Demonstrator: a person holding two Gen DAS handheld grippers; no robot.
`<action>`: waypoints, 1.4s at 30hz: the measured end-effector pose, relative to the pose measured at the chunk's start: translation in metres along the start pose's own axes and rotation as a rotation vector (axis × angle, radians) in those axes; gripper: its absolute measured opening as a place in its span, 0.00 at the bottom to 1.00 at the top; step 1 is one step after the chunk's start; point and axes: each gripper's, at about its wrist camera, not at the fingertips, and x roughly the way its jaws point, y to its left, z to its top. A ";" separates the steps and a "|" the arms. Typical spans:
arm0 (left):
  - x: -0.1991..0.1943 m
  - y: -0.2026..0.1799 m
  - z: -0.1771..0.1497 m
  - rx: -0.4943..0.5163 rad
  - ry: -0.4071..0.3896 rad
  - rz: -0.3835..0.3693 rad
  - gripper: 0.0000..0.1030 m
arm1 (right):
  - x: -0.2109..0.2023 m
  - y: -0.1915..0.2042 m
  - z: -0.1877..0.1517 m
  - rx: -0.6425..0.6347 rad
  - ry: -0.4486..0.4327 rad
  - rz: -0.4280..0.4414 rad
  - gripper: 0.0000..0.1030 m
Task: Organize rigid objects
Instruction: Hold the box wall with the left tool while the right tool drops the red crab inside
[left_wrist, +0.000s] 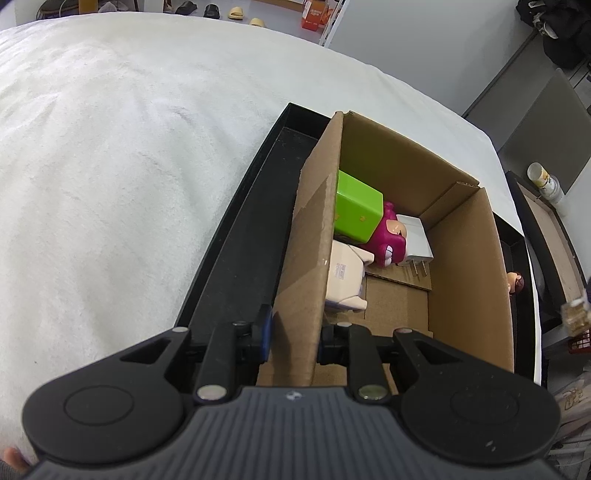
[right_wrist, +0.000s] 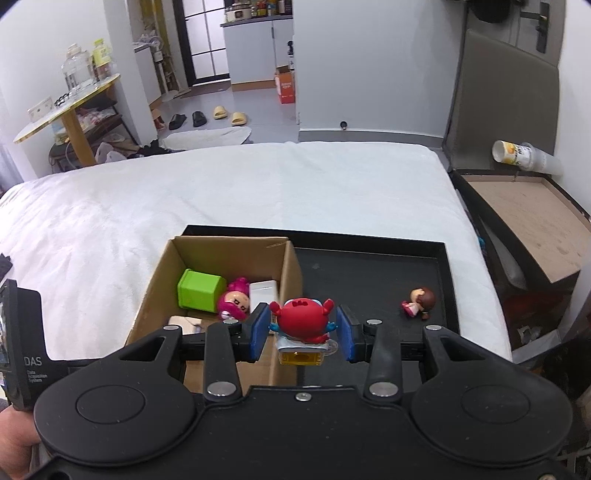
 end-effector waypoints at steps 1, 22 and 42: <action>0.000 0.001 0.000 -0.001 0.002 -0.002 0.20 | 0.002 0.004 0.001 -0.006 0.004 0.006 0.38; 0.005 0.008 0.003 0.003 0.016 -0.053 0.21 | 0.077 0.078 -0.001 -0.094 0.145 0.052 0.38; 0.008 0.015 0.006 0.006 0.020 -0.091 0.23 | 0.100 0.071 -0.007 -0.029 0.192 0.049 0.74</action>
